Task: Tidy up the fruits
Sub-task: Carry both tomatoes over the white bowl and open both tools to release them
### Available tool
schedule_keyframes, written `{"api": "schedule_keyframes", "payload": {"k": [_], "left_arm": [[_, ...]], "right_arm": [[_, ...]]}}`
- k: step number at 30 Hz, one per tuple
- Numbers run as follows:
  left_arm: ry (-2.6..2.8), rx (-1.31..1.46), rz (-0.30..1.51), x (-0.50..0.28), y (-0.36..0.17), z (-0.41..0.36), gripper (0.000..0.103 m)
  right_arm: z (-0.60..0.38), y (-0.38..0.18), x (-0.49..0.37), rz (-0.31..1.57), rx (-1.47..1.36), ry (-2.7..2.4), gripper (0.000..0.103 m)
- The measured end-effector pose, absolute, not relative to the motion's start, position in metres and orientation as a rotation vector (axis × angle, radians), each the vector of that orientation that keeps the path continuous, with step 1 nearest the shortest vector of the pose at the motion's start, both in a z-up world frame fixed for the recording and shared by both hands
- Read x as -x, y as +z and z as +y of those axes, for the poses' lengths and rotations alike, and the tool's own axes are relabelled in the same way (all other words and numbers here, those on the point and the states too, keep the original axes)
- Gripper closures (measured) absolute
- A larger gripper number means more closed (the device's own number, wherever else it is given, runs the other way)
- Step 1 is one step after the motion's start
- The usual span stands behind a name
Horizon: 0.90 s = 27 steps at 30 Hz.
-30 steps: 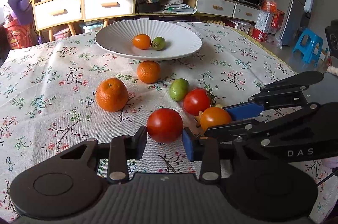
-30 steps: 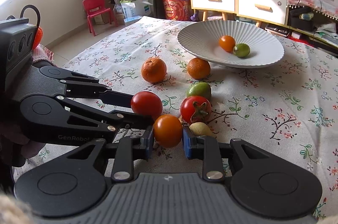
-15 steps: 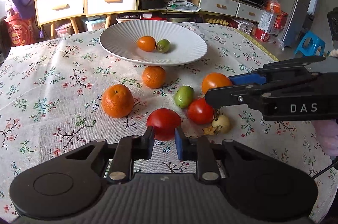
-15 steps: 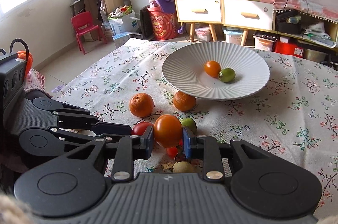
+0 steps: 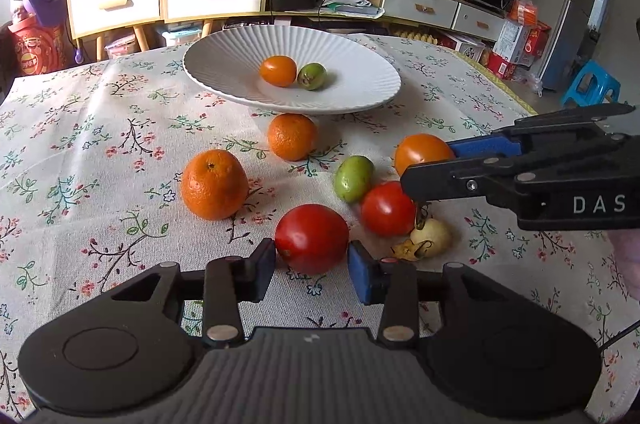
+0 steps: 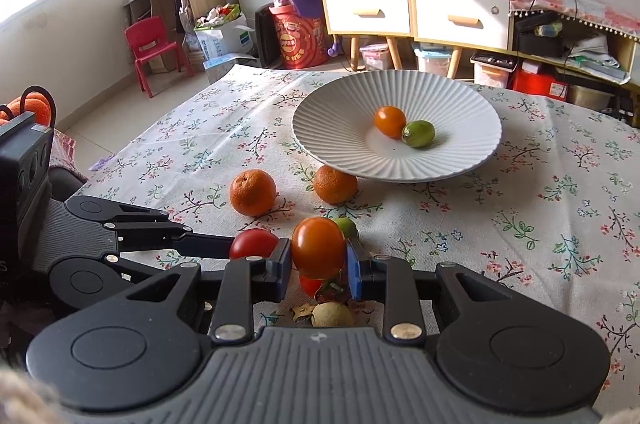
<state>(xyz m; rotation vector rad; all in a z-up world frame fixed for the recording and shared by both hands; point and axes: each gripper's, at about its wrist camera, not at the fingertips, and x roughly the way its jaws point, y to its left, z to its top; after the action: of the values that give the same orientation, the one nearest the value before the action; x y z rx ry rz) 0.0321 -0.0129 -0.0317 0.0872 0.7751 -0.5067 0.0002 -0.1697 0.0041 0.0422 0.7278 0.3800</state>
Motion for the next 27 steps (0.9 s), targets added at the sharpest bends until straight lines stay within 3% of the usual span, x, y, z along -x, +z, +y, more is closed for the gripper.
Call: {"api": "schedule_keyframes", "payload": {"k": [13,27], "left_arm": [[-0.504,-0.104,0.741,-0.035,-0.027,-0.022,0.067],[-0.451,-0.075,0.666,-0.069,0.011,-0.03,0.067]], "right_arm": [[-0.174,0.003,-0.005,0.731,-0.042,0.36,0.077],[-0.188,0.02,-0.044,0.667,-0.064,0.259,0.077]]}}
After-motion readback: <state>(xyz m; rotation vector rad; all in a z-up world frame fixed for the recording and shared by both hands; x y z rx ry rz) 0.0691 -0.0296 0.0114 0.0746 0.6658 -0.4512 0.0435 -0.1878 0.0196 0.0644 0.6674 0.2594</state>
